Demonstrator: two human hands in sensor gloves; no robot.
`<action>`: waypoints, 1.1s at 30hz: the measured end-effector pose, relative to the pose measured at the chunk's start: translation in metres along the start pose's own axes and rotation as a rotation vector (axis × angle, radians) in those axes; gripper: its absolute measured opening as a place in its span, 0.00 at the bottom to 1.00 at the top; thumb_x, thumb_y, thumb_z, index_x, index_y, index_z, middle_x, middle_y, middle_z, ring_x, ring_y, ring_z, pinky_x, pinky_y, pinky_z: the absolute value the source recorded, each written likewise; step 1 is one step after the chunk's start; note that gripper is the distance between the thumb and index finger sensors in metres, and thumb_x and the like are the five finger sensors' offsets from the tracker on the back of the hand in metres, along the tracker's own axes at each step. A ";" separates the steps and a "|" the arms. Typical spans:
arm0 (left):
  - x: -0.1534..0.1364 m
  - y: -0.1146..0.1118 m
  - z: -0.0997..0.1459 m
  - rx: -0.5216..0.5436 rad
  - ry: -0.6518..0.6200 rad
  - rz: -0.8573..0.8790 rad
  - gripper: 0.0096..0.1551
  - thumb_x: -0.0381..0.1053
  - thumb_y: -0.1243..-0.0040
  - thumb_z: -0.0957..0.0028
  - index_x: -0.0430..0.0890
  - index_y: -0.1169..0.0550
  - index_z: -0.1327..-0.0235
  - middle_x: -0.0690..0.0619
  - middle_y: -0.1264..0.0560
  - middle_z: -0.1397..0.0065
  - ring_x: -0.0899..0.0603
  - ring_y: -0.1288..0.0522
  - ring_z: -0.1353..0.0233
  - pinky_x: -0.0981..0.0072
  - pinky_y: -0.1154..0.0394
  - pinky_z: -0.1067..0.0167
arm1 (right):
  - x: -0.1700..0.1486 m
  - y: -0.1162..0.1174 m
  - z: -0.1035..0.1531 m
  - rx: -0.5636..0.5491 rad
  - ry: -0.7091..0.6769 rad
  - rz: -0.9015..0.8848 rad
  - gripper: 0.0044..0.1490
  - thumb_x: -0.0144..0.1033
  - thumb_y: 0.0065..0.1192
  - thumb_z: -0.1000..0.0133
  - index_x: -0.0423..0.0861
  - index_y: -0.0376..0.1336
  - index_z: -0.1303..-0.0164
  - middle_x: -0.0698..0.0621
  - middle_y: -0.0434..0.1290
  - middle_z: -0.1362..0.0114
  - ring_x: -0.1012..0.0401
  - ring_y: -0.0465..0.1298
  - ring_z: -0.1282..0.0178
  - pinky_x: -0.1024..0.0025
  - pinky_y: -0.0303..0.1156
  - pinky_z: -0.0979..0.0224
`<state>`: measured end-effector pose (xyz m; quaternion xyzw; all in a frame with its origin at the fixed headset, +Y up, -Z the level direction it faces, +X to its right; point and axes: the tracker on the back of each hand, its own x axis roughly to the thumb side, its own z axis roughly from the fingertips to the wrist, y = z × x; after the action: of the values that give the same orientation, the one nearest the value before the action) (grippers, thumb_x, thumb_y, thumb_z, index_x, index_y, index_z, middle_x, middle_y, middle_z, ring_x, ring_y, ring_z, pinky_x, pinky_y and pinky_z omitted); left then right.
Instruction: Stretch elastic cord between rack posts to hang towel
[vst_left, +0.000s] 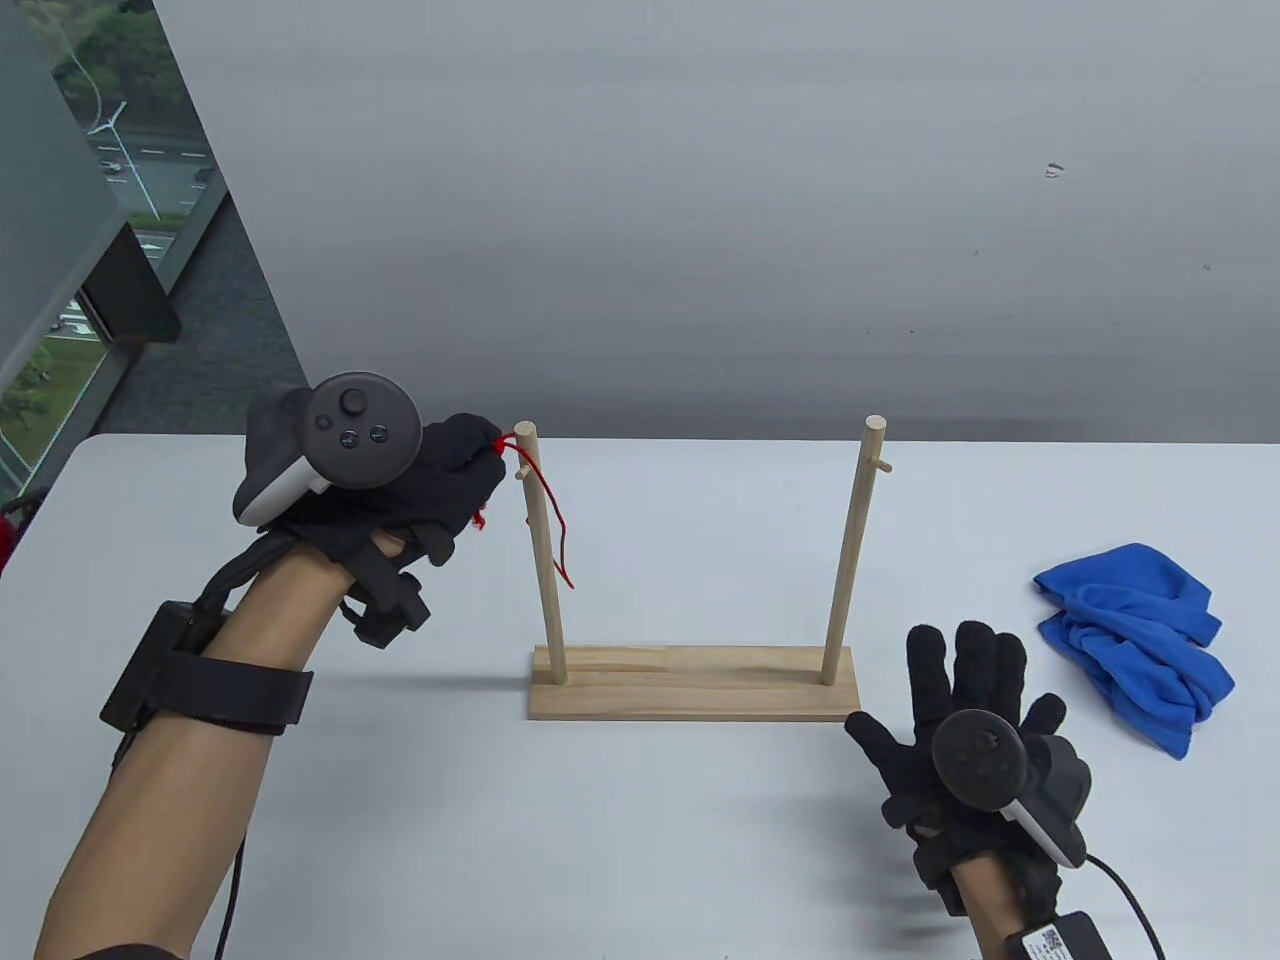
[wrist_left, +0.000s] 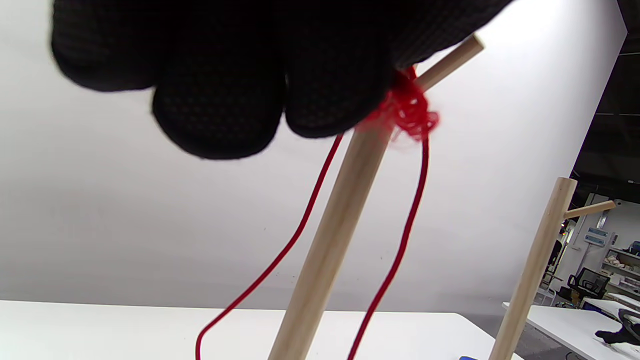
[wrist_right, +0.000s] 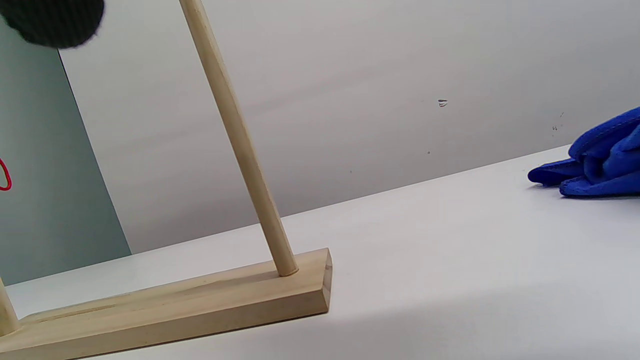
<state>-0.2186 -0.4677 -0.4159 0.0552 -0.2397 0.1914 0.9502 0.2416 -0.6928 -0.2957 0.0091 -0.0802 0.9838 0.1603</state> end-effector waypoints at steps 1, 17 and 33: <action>0.000 -0.001 0.000 0.002 0.002 0.002 0.24 0.57 0.39 0.50 0.45 0.20 0.46 0.62 0.13 0.69 0.44 0.11 0.63 0.51 0.16 0.59 | 0.000 0.000 0.000 0.000 0.000 0.000 0.61 0.78 0.48 0.50 0.58 0.26 0.23 0.45 0.20 0.20 0.40 0.26 0.18 0.22 0.27 0.36; -0.055 -0.052 0.051 0.154 0.051 0.468 0.40 0.70 0.44 0.50 0.49 0.28 0.28 0.49 0.19 0.34 0.33 0.21 0.35 0.33 0.29 0.35 | 0.005 0.006 0.000 0.031 -0.021 -0.002 0.61 0.78 0.47 0.50 0.58 0.26 0.23 0.45 0.20 0.20 0.40 0.26 0.18 0.22 0.27 0.36; -0.100 -0.164 0.075 0.072 0.221 0.549 0.50 0.66 0.29 0.57 0.47 0.33 0.24 0.45 0.30 0.19 0.32 0.30 0.21 0.28 0.42 0.27 | 0.010 0.014 -0.002 0.060 -0.042 -0.008 0.61 0.78 0.47 0.50 0.58 0.26 0.23 0.45 0.21 0.20 0.40 0.27 0.17 0.23 0.27 0.35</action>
<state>-0.2680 -0.6675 -0.3997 0.0006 -0.1337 0.4545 0.8807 0.2275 -0.7028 -0.2994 0.0351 -0.0539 0.9846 0.1623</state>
